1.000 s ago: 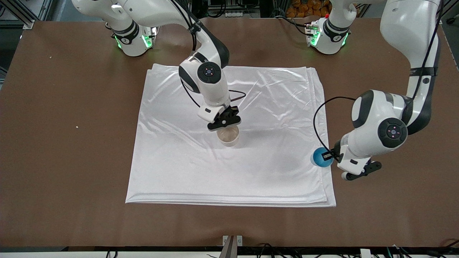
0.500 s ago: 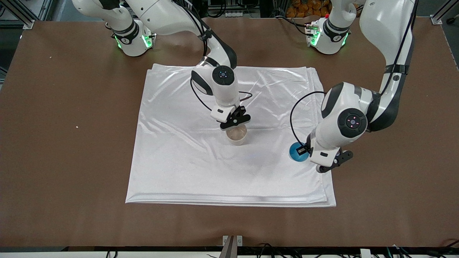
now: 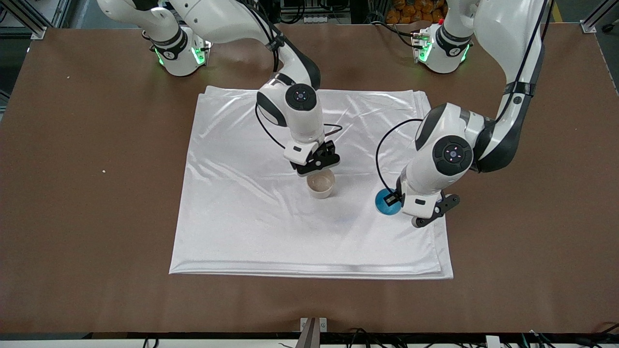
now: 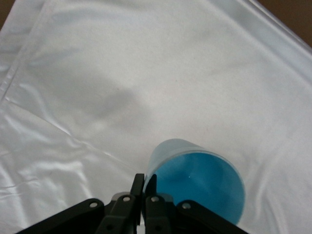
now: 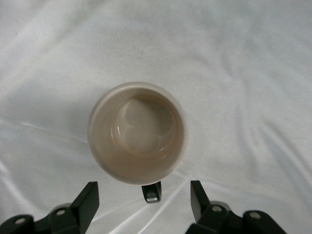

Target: Place blue cup into white mug on cloth

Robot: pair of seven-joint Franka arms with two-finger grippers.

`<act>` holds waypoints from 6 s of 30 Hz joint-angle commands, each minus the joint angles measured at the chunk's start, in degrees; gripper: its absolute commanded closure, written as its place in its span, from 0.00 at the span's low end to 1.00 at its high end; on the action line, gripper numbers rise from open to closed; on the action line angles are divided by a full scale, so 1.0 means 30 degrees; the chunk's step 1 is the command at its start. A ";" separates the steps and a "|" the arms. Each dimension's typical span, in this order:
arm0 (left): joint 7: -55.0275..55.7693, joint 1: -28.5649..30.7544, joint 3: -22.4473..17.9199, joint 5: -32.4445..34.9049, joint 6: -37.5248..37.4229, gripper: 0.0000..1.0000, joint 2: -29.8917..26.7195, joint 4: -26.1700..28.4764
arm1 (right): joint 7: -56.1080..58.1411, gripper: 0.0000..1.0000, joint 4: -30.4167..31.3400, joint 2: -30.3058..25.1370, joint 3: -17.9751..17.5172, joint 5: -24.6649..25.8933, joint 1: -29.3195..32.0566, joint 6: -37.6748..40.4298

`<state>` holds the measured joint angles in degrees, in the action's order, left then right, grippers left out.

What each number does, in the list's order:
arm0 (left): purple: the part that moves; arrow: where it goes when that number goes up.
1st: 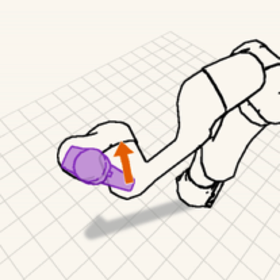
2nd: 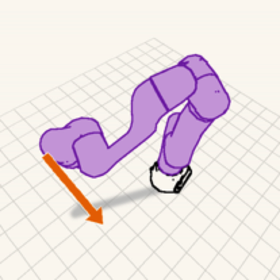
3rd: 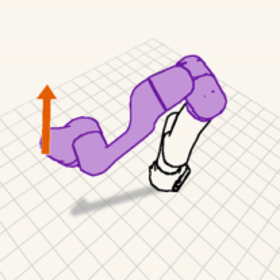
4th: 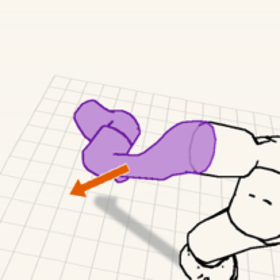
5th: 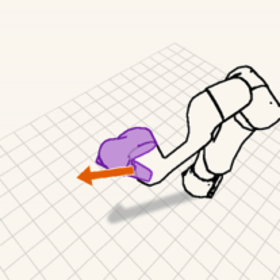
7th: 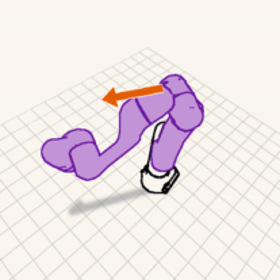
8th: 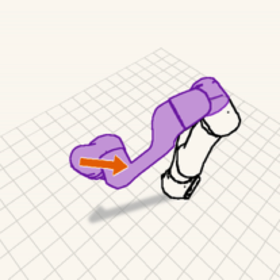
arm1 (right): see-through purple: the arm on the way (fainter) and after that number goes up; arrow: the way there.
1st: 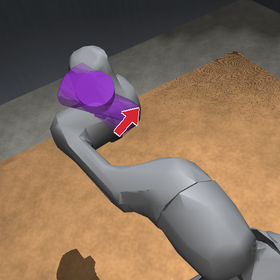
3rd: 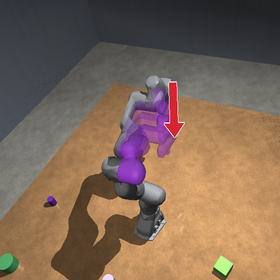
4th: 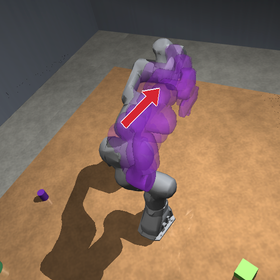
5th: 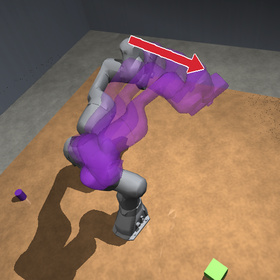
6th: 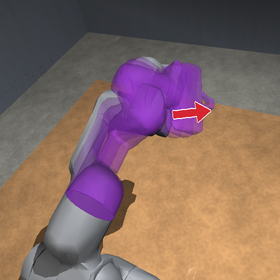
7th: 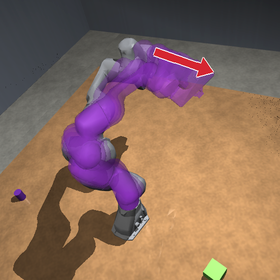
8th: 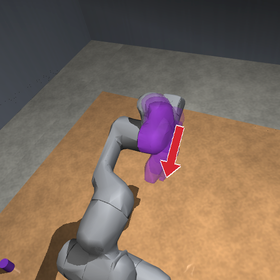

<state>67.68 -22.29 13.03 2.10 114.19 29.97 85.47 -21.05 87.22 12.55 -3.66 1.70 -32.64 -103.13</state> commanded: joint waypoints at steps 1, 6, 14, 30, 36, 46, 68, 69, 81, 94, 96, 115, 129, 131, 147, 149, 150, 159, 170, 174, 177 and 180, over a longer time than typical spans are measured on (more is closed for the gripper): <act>0.1025 -0.1327 -0.0126 -0.0436 -0.0387 1.00 0.0204 -0.0482 | 0.1682 0.00 0.0840 -0.2336 -0.0861 -0.0450 0.2907 0.1649; 0.1260 -0.2235 -0.0155 -0.0466 -0.0358 1.00 0.0732 -0.0862 | 0.3119 0.00 0.0840 -0.3685 -0.0861 -0.1123 0.5661 0.3144; 0.1231 -0.3115 -0.0184 -0.0437 -0.0036 1.00 0.1698 -0.1244 | 0.3502 0.00 0.0723 -0.4361 -0.0802 -0.1154 0.9383 0.3703; 0.1172 -0.3292 -0.0302 -0.0291 0.1809 1.00 0.2724 -0.1215 | 0.6138 0.00 0.0781 -0.4302 0.0808 -0.1154 1.1672 0.3703; 0.0997 -0.3262 -0.0360 -0.0232 0.2366 1.00 0.3047 -0.1214 | 0.6168 0.00 0.0781 -0.4273 0.0926 -0.1154 1.1672 0.3674; 0.0850 -0.3116 -0.0390 0.0412 0.2805 1.00 0.3867 -0.1185 | 0.6167 0.00 0.0840 -0.4214 0.0897 -0.1154 1.1584 0.3703; -0.0088 -0.2940 -0.0390 0.1145 0.3012 0.00 0.3927 -0.1097 | 0.6197 0.00 0.0928 -0.4214 0.0926 -0.1066 1.0822 0.3732; -0.0117 -0.2882 -0.0390 0.1145 0.2982 0.00 0.3868 -0.1097 | 0.6197 0.00 0.0928 -0.4214 0.0926 -0.1066 1.0793 0.3732; -0.0117 -0.2033 -0.0390 0.1116 0.2748 0.00 0.2316 -0.1156 | 0.6080 0.00 0.0898 -0.4156 0.0926 -0.1036 1.0705 0.3732; -0.3857 0.1655 -0.0390 0.1409 0.1315 0.00 0.0646 -0.1127 | 0.5875 0.00 0.0869 -0.4156 0.0897 -0.1066 1.0705 0.3703; -0.5849 0.2621 -0.0390 0.1409 0.0933 0.00 0.0498 -0.1126 | 0.5875 0.00 0.0840 -0.4156 0.0868 -0.1066 1.0705 0.3732; -1.6754 0.8865 -0.0273 0.1380 -0.0124 0.00 -0.1081 -0.0952 | 0.5846 0.00 0.0840 -0.4156 0.0780 -0.1154 1.0676 0.3703; -2.0381 1.0097 -0.1326 0.1087 -0.1964 0.00 -0.5944 0.1921 | 0.5816 0.00 0.0694 -0.4156 0.0721 -0.1154 1.0705 0.3732; -2.2169 1.0505 -0.1386 0.0912 -0.3019 0.00 -0.6530 0.1774 | 0.5816 0.00 0.0723 -0.4156 0.0721 -0.1154 1.0705 0.3761; -2.3906 1.0479 -0.1474 -0.0349 -0.6096 0.00 -0.9256 0.1774 | 0.5846 0.00 0.0752 -0.4156 0.0721 -0.1154 1.0559 0.3761; -2.3848 1.0274 -0.1474 -0.0320 -0.6858 0.00 -0.9578 0.1803 | 0.5846 0.00 0.0723 -0.4156 0.0721 -0.1154 1.0559 0.3761; -2.3847 1.0099 -0.1503 -0.0320 -0.7239 0.00 -0.9725 0.1803 | 0.5846 0.00 0.0723 -0.4156 0.0721 -0.1154 1.0559 0.3761; -2.2500 0.9249 -0.1737 -0.0378 -0.9380 0.00 -1.0604 0.1950 | 0.5846 0.00 0.0693 -0.4156 0.0692 -0.1154 1.0559 0.3761; -2.2470 0.8955 -0.1767 -0.0320 -0.9762 0.00 -1.1455 0.1803 | 0.6021 0.00 0.0693 -0.4214 0.0604 -0.1154 1.0412 0.4025; -2.2500 0.8955 -0.1767 -0.0378 -0.9879 0.00 -1.1484 0.1803 | 0.6080 0.00 0.0693 -0.4273 0.0604 -0.1154 1.0324 0.4084; -2.2500 0.8955 -0.1767 -0.0465 -0.9879 0.00 -1.1455 0.1803 | 0.6080 0.00 0.0693 -0.4302 0.0604 -0.1154 1.0295 0.4084; -2.2500 0.8955 -0.1767 -0.0583 -0.9938 0.00 -1.1455 0.1803 | 0.6109 0.00 0.0693 -0.4419 0.0604 -0.1154 1.0295 0.4142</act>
<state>-0.25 5.00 8.36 2.03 84.80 -3.22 89.54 -3.13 89.41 0.51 -1.80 -1.07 -1.73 -91.71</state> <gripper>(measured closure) 0.000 0.000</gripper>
